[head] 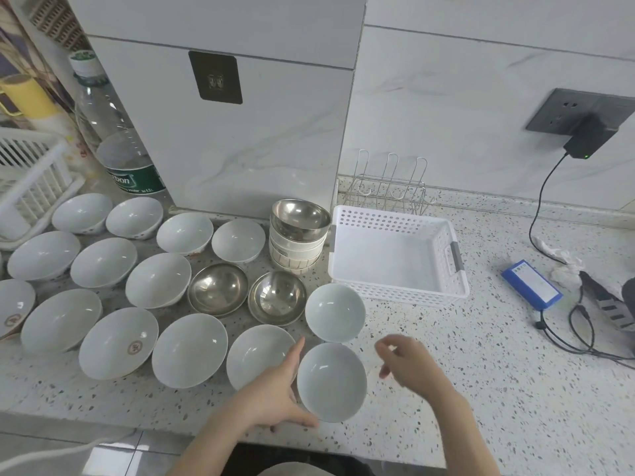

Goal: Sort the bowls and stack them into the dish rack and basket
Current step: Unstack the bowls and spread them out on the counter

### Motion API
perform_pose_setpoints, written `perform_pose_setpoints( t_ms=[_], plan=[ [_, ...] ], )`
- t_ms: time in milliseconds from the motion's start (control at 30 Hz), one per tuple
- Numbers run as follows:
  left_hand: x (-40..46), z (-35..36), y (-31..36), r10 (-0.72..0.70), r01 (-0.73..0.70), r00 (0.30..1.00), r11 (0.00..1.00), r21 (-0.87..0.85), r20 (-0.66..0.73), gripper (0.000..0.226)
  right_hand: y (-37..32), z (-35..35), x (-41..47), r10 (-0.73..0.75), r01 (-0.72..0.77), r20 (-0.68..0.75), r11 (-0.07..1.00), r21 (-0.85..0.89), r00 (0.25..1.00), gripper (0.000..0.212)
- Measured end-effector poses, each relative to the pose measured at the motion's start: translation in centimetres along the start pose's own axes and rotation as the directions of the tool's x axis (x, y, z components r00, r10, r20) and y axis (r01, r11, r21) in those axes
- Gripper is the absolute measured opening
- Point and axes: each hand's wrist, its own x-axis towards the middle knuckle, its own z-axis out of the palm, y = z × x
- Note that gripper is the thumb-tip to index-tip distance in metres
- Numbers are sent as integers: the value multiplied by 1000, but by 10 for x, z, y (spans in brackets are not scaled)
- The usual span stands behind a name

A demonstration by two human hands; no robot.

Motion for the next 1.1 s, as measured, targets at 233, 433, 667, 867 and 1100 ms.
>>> perform_pose_setpoints(
  t_ms=[233, 433, 667, 867, 1100],
  plan=[
    [28, -99, 37, 72, -165, 839, 978, -125, -540, 50, -57, -32, 25, -80, 117, -214, 979, 169, 974, 15],
    [65, -176, 73, 51, -11, 763, 998, 66, -644, 80, -97, -17, 37, -117, 169, -224, 959, 228, 968, 16],
    [88, -204, 82, -4, -40, 805, 997, -62, -593, 64, -112, 5, 35, -87, 145, -227, 956, 255, 970, 18],
    [91, -209, 85, 64, -154, 838, 980, -123, -542, 32, -115, 17, 34, -24, 99, -255, 952, 289, 967, 19],
    [62, -225, 80, 111, -298, 870, 894, -334, -480, 27, -129, 20, 43, 55, 62, -332, 941, 332, 941, 23]
  ],
)
